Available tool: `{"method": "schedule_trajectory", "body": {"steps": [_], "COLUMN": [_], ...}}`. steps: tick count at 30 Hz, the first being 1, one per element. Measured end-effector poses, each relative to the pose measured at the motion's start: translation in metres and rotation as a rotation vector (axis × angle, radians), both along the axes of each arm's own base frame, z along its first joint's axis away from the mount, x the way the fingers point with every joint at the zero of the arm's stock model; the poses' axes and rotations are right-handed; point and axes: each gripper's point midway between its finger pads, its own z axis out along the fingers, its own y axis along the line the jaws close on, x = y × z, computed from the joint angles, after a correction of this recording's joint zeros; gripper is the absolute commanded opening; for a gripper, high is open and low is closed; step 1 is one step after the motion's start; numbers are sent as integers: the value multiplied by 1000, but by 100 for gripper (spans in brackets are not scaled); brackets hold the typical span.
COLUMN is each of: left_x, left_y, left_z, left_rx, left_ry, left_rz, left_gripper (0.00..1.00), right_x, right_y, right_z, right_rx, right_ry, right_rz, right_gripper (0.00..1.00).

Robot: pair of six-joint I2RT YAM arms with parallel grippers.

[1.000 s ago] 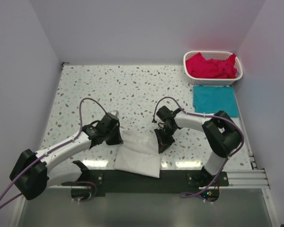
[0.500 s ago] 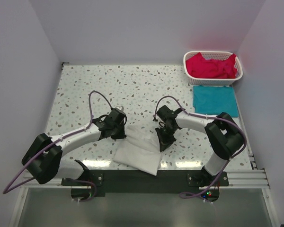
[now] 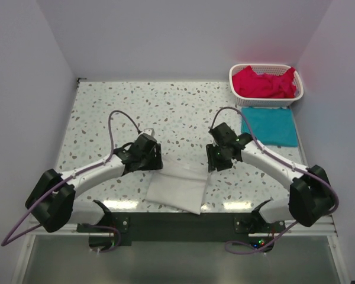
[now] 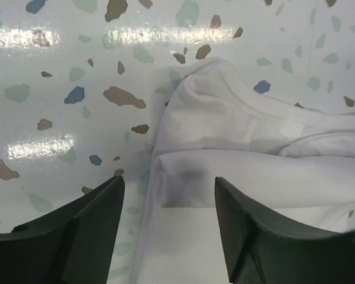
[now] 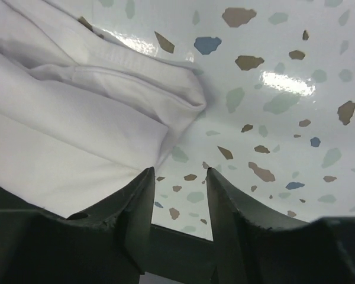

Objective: Fold and stack the t-shirts
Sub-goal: Fold the tshirt

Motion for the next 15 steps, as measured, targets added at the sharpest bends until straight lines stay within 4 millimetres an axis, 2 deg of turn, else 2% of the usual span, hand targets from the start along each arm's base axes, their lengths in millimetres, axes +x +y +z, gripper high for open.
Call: {"method": "schedule_trajectory", "body": {"steps": [4, 8, 12, 15], "left_x": [6, 4, -15, -32], "left_y": [-5, -15, -26, -34], "left_z": [25, 58, 73, 61], "left_rx": [-51, -135, -215, -236], "left_ry": [-78, -179, -254, -242], "left_rz": [-19, -54, -139, -231], "left_gripper": [74, 73, 57, 50], "right_x": [4, -5, -28, -45], "right_y": [2, 26, 56, 75], "right_z": [24, 42, 34, 24], "right_rx": [72, 246, 393, 469], "right_ry": [-114, -172, -125, -64], "right_rz": [2, 84, 195, 268], "right_gripper": [48, 48, 49, 49]}}
